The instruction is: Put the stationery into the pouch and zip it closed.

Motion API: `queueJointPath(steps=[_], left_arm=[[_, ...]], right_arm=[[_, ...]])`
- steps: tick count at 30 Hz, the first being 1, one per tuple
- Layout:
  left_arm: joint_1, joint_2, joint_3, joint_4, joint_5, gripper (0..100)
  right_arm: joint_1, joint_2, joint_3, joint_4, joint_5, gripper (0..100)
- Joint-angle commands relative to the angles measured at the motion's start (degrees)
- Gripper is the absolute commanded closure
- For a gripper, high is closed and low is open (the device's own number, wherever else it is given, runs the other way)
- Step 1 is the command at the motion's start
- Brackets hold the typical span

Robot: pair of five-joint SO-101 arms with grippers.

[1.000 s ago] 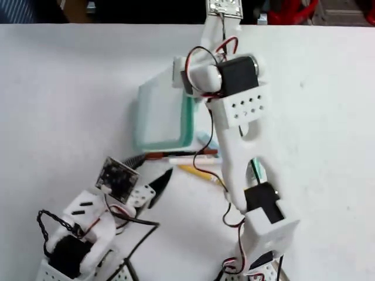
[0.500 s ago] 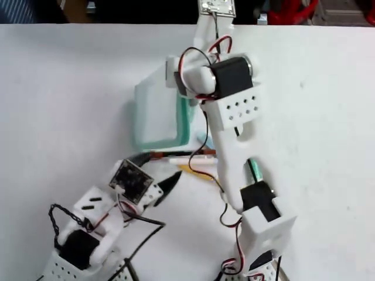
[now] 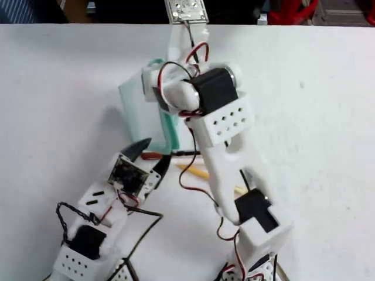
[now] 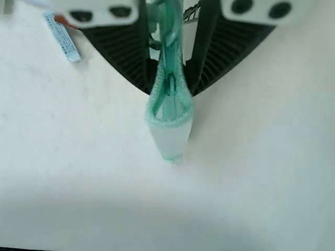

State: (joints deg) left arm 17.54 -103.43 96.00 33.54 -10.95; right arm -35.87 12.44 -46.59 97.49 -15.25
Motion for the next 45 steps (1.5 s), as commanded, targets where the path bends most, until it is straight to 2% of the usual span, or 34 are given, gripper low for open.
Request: queueJointPath(steps=[1,8,15,22,28,31,35,37,40,45], left_arm=[[-3.7,-0.4,-0.7,-2.9,-0.4,85],[-3.7,-0.5,-0.8,-3.2,-0.6,94],[-11.2,-0.6,-3.6,-2.7,-0.3,95],[-11.4,-0.6,-5.1,-2.3,-0.2,94],[-11.4,-0.6,-9.8,4.0,-0.1,94],[-11.3,-0.6,-9.8,4.7,0.2,91],[-12.1,-0.6,-9.8,6.9,9.8,79],[-13.1,-0.6,-10.0,8.1,12.1,75],[-13.1,-0.6,-10.0,7.8,9.1,81],[-11.6,-0.5,-7.8,4.2,4.5,99]], right_arm=[[-1.5,-2.7,5.2,1.1,1.1,97.1],[-1.0,-4.5,6.8,1.0,4.7,97.1],[0.0,-4.4,8.3,1.0,6.2,97.1],[-0.2,-4.4,13.0,0.7,6.8,97.1],[-4.4,-4.4,13.5,1.0,13.2,97.4],[-6.2,-5.0,13.5,1.0,14.9,97.4],[-7.3,-5.0,13.5,1.0,14.9,97.1],[-7.3,-5.0,13.5,1.0,14.9,97.1],[-7.3,-5.0,13.5,1.0,14.9,97.1],[-7.6,-5.0,13.4,1.0,14.9,97.2]])
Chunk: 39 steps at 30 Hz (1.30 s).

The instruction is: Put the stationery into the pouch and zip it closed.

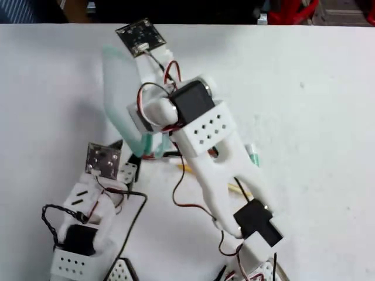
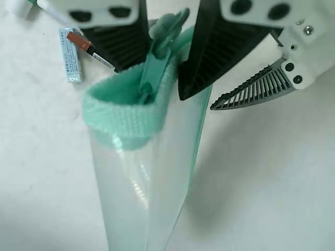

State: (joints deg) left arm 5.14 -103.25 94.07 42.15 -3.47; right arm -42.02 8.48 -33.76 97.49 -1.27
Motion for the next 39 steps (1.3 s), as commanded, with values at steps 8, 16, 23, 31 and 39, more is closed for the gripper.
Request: queueJointPath(steps=[8,16,23,31,39], left_arm=[[1.1,-0.7,-3.2,-7.7,-4.0,98],[1.0,-0.7,-2.7,-7.6,-4.0,98],[0.9,-0.7,-2.7,-6.9,-4.0,98],[0.9,-0.7,-2.7,-6.9,-4.0,98],[0.9,-0.7,-2.6,-6.9,-4.0,98]], right_arm=[[-1.2,-1.1,0.2,1.1,0.9,97.1],[-1.2,-2.2,0.6,1.2,0.5,85.2],[-1.1,-14.7,-1.1,1.0,3.1,69.3],[9.7,-26.2,-1.9,1.1,17.0,72.3],[17.9,-31.3,20.2,1.0,43.4,72.3]])
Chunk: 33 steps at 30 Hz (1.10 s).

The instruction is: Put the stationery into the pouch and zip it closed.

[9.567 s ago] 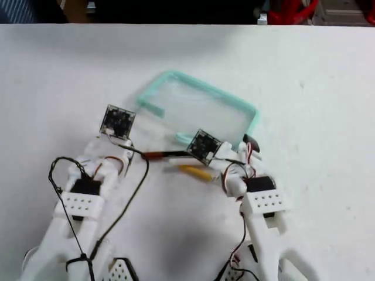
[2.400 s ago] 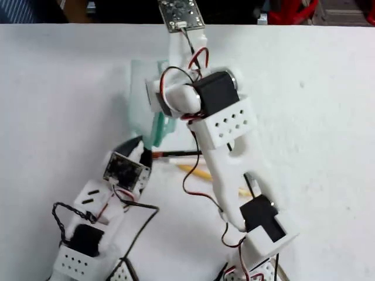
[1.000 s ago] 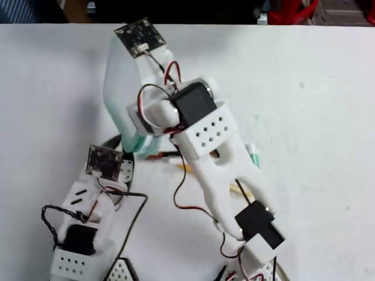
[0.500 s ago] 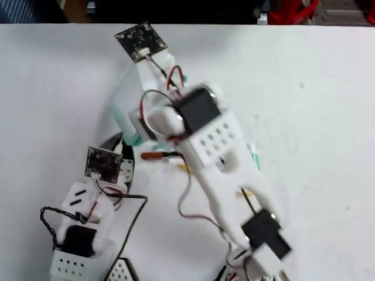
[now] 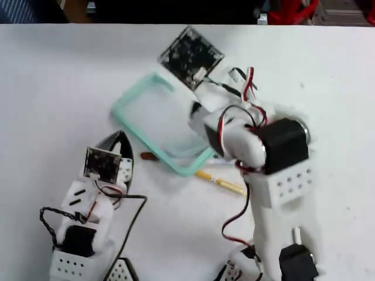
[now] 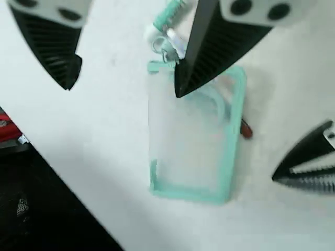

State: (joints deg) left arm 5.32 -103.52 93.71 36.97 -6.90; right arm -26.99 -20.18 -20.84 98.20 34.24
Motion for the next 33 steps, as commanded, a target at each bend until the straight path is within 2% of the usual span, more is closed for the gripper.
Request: queueJointPath(steps=[1,5,9,13,15,17,20,24,29,33], left_arm=[[0.7,-0.4,-2.3,-1.7,-0.6,98],[0.7,-0.4,-2.3,-1.8,-0.6,98],[0.7,-0.4,-1.8,-1.7,-0.6,98],[0.7,-0.4,-0.6,-2.1,-0.6,93],[0.5,-0.4,-0.4,-1.7,-0.6,89],[-0.9,-0.4,-0.4,-0.6,-0.6,86],[-1.5,-0.4,-0.5,0.0,-0.6,86],[-1.3,-0.4,-0.4,0.0,-0.9,86],[2.2,-0.4,2.0,-0.5,-7.6,86],[4.8,-0.1,2.3,0.0,-8.8,86]], right_arm=[[4.2,-3.5,10.1,0.2,9.1,72.9],[10.5,-8.9,21.5,-1.7,17.7,79.9],[16.3,-18.5,39.9,-5.4,30.4,78.2],[19.5,-28.9,62.4,-21.6,32.1,77.9],[19.9,-32.3,71.3,-30.7,29.5,77.9],[20.2,-34.0,75.5,-35.1,23.8,77.9],[20.3,-33.4,75.8,-35.6,18.0,77.9],[20.0,-29.5,75.7,-37.0,15.4,77.9],[21.5,-21.4,74.5,-40.7,9.9,77.9],[22.2,-15.2,68.5,-38.8,6.2,77.9]])
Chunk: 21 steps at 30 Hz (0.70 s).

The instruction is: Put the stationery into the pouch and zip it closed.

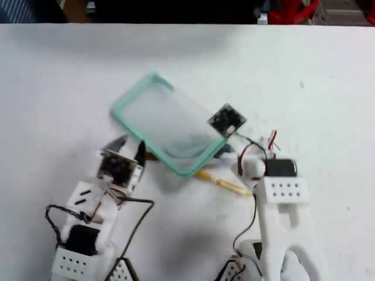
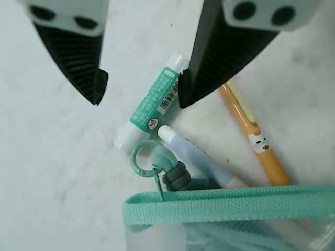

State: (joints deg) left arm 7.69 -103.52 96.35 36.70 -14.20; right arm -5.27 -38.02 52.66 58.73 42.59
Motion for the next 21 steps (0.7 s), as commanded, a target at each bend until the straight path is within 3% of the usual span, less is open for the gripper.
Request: queueJointPath(steps=[1,9,16,21], left_arm=[[2.4,-0.1,-0.4,0.3,-1.6,86],[2.4,-0.1,-0.4,0.3,-1.7,86],[2.4,-0.1,-0.3,0.3,-1.8,86],[2.3,-0.1,-0.3,0.3,-1.8,86]], right_arm=[[0.0,3.7,-6.4,2.0,-2.5,77.9],[-1.9,8.4,-14.7,9.6,-6.7,87.5],[-1.9,14.8,-22.0,16.1,-11.4,69.0],[-3.5,20.1,-25.8,16.7,-11.2,70.7]])
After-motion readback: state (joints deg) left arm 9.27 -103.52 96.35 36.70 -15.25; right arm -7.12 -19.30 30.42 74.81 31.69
